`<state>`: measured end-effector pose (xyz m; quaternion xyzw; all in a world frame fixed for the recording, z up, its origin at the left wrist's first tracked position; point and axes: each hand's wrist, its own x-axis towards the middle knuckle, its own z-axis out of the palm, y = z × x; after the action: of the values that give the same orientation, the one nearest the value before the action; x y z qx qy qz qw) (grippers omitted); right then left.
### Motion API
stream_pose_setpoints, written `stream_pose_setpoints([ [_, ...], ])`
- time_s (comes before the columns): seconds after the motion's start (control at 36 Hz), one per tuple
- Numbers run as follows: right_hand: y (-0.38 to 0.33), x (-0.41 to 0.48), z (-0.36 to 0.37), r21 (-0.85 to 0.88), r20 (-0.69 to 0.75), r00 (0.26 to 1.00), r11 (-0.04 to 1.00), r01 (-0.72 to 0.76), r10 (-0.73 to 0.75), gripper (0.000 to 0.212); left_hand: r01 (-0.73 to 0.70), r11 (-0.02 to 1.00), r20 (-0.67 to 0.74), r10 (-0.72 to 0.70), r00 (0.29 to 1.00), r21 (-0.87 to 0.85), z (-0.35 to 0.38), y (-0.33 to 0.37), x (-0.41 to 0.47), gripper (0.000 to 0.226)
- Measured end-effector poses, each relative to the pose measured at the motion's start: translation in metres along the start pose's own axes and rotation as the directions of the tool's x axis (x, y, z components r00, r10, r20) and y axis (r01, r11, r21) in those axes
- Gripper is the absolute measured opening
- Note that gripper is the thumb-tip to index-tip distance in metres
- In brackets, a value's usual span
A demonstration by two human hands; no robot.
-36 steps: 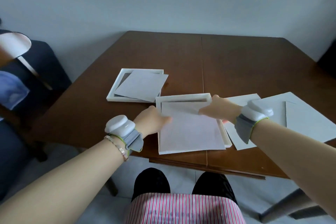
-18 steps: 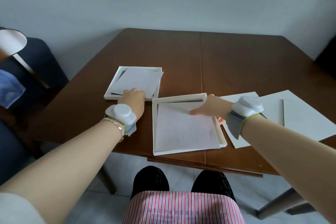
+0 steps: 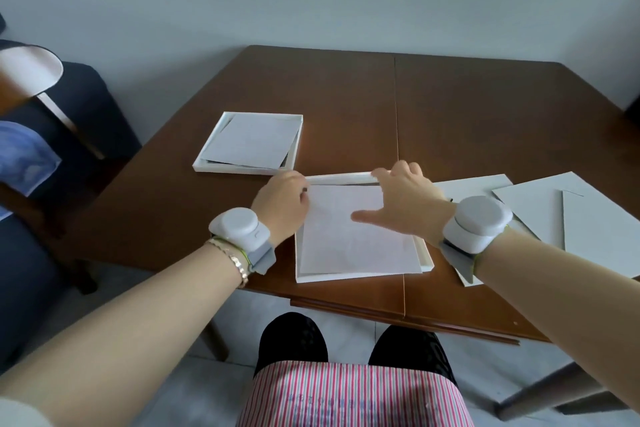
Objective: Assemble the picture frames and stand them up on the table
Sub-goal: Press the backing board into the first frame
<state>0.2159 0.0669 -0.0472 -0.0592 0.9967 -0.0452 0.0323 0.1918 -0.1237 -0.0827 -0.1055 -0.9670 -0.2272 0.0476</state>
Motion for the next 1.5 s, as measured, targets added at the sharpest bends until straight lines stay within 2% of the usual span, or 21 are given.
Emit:
stream_pose_setpoints([
  [0.08, -0.004, -0.005, 0.005, 0.023, 0.164, 0.979, 0.993, 0.118, -0.12, 0.076, 0.044, 0.997, -0.004, -0.044, 0.999, -0.07, 0.007, -0.004, -0.002, 0.027],
  [0.14, -0.004, -0.007, 0.011, 0.044, 0.21, 0.96, 0.983, 0.179, -0.184, 0.072, 0.063, 0.991, -0.019, -0.065, 0.998, -0.117, 0.01, -0.009, -0.003, 0.025],
  [0.42, 0.005, 0.001, 0.017, 0.083, 0.219, 0.954, 0.978, 0.193, -0.206, 0.07, 0.061, 0.978, -0.028, -0.067, 0.997, -0.199, 0.007, -0.005, -0.009, 0.043],
  [0.92, 0.016, 0.008, 0.019, 0.072, 0.181, 0.97, 0.986, 0.152, -0.163, 0.069, 0.054, 0.977, -0.049, -0.065, 0.997, -0.205, 0.018, 0.011, 0.003, 0.036],
  [1.17, 0.026, 0.013, 0.019, 0.134, 0.178, 0.971, 0.981, 0.139, -0.162, 0.067, 0.024, 0.982, 0.001, -0.024, 1.0, -0.185, 0.017, 0.013, 0.008, 0.033],
  [1.25, 0.035, 0.018, 0.012, 0.283, 0.05, 0.995, 0.957, 0.063, -0.081, 0.058, 0.023, 0.99, 0.067, -0.013, 0.998, -0.141, 0.018, 0.015, 0.007, 0.04],
  [1.31, 0.046, 0.021, 0.008, 0.318, -0.096, 0.993, 0.947, -0.034, 0.068, 0.045, 0.013, 0.996, 0.089, -0.005, 0.996, -0.086, 0.018, 0.017, 0.007, 0.049],
  [1.33, 0.052, 0.024, 0.006, 0.321, -0.123, 0.981, 0.941, -0.104, 0.151, 0.039, 0.004, 0.999, 0.102, 0.002, 0.995, -0.054, 0.017, 0.017, 0.007, 0.052],
  [1.36, 0.06, 0.025, 0.002, 0.308, -0.109, 0.969, 0.934, -0.18, 0.223, 0.033, -0.007, 1.0, 0.12, 0.01, 0.993, -0.028, 0.017, 0.018, 0.008, 0.054],
  [1.42, 0.075, 0.027, -0.003, 0.222, 0.045, 0.959, 0.934, -0.281, 0.278, 0.022, -0.039, 0.999, 0.173, 0.034, 0.984, 0.022, 0.014, 0.023, 0.008, 0.058],
  [1.5, 0.091, 0.025, -0.006, 0.054, 0.278, 0.921, 0.953, -0.299, 0.273, 0.027, -0.112, 0.985, 0.259, 0.075, 0.963, 0.132, 0.014, 0.033, 0.01, 0.061],
])
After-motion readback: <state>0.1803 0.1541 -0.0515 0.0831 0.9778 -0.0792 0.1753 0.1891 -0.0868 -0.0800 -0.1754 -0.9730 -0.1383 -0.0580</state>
